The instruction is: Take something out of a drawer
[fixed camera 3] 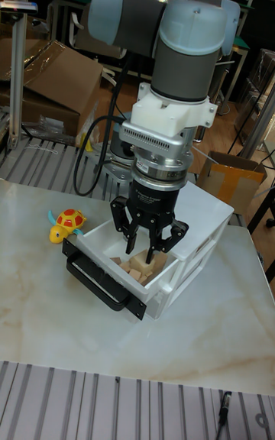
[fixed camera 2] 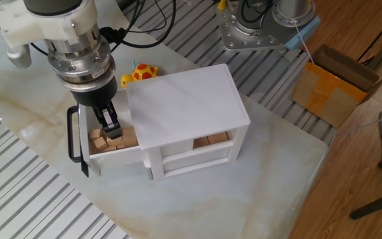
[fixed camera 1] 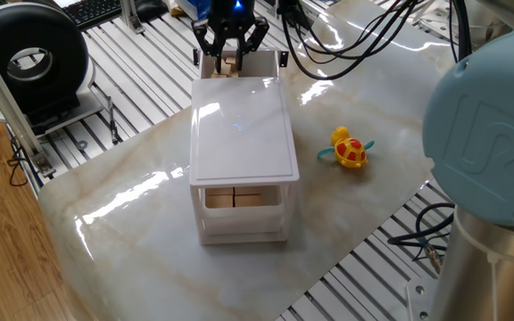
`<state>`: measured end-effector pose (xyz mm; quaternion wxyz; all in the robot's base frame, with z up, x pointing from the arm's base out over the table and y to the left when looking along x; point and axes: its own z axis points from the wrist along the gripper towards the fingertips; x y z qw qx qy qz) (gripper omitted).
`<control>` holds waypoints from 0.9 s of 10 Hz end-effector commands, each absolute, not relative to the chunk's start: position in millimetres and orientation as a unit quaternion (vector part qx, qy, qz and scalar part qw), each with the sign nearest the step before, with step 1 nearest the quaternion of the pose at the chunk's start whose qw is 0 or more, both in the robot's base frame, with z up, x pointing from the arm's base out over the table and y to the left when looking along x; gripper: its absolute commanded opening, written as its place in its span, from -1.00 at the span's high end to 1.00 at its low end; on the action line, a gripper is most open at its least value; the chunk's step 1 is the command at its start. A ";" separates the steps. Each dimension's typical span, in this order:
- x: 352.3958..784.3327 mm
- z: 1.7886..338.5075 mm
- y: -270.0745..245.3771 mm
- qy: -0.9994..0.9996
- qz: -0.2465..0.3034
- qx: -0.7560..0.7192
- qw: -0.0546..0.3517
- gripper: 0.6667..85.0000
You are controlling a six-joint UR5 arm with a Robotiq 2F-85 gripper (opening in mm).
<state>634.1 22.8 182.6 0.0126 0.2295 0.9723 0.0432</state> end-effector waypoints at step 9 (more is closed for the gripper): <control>645.4 185.3 34.4 0.974 0.064 0.217 0.021 0.02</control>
